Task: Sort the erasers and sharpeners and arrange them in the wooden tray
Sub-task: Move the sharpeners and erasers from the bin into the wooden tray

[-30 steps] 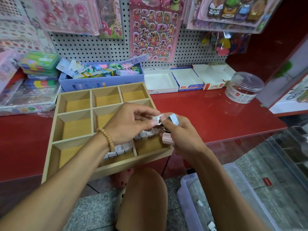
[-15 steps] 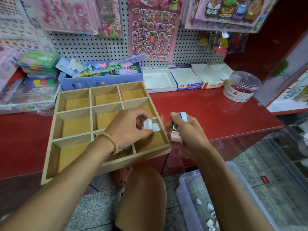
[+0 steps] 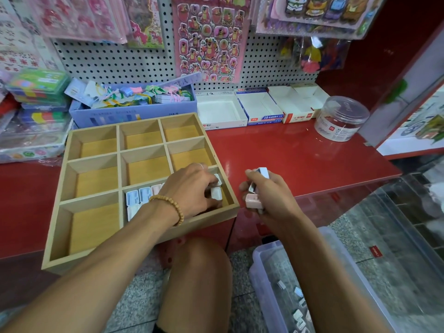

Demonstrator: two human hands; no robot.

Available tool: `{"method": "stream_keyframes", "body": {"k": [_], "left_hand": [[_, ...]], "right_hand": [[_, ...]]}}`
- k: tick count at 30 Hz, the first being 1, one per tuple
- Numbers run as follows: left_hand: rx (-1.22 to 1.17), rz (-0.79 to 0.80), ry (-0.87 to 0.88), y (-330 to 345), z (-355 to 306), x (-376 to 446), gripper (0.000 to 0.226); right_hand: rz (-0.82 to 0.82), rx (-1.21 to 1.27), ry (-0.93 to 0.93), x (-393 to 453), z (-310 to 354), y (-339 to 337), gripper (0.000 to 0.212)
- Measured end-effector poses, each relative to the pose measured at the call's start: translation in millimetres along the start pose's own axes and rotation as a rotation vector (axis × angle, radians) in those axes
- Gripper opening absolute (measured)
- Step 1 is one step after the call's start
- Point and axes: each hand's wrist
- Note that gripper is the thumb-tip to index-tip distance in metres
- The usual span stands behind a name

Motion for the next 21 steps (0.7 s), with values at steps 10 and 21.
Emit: {"method": "stream_keyframes", "body": {"k": [10, 21], "left_hand": [[0.041, -0.017, 0.005, 1, 0, 4, 0.031], [-0.190, -0.135, -0.024, -6, -2, -6, 0.025]], "right_hand": [[-0.020, -0.019, -0.001, 1, -1, 6, 0.017], [-0.047, 0.050, -0.030, -8, 6, 16, 0.023]]}}
Point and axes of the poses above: each hand's wrist, its own x-axis towards the middle knuckle, its own y-axis out of the palm, z = x × y, and after that the axes turned 4 degrees about -z, right-handed
